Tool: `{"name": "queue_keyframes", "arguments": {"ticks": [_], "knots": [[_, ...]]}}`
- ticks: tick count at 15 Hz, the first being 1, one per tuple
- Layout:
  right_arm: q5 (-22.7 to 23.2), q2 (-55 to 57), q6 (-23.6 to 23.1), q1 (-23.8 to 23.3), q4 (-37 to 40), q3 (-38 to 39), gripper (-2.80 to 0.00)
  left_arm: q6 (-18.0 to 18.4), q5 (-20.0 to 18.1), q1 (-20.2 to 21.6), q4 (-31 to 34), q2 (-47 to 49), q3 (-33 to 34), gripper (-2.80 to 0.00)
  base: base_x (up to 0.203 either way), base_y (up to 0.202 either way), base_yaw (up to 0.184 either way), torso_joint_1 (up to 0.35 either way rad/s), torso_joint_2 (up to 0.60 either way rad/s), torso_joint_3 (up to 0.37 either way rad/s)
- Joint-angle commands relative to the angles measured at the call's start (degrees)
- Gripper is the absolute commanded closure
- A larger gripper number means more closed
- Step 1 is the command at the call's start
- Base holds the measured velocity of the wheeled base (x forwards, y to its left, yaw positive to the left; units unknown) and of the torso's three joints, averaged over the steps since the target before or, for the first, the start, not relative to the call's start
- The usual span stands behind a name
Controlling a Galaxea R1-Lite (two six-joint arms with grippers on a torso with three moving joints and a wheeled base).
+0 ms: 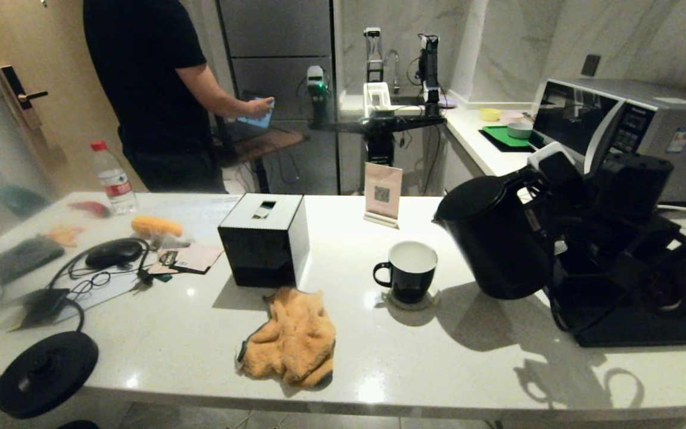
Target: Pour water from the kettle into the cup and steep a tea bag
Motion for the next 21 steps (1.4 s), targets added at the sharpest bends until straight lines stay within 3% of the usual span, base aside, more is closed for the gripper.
{"name": "queue_keyframes", "arguments": {"ticks": [1,7,21], "knots": [[0.0,-0.1,-0.8,0.6,-0.4,-0.2,0.0,0.0,0.0,0.0,0.0,0.0,0.0,0.0,0.0,0.0,0.0,0.0,0.0,0.0],[4.7,-0.1,-5.5,0.5,-2.7,-0.1,0.0,0.0,0.0,0.0,0.0,0.0,0.0,0.0,0.0,0.0,0.0,0.0,0.0,0.0],[7.1,0.6,-9.4,0.9,-3.5,0.5,0.0,0.0,-0.1,0.0,0.0,0.0,0.0,0.0,0.0,0.0,0.0,0.0,0.0,0.0]]}}
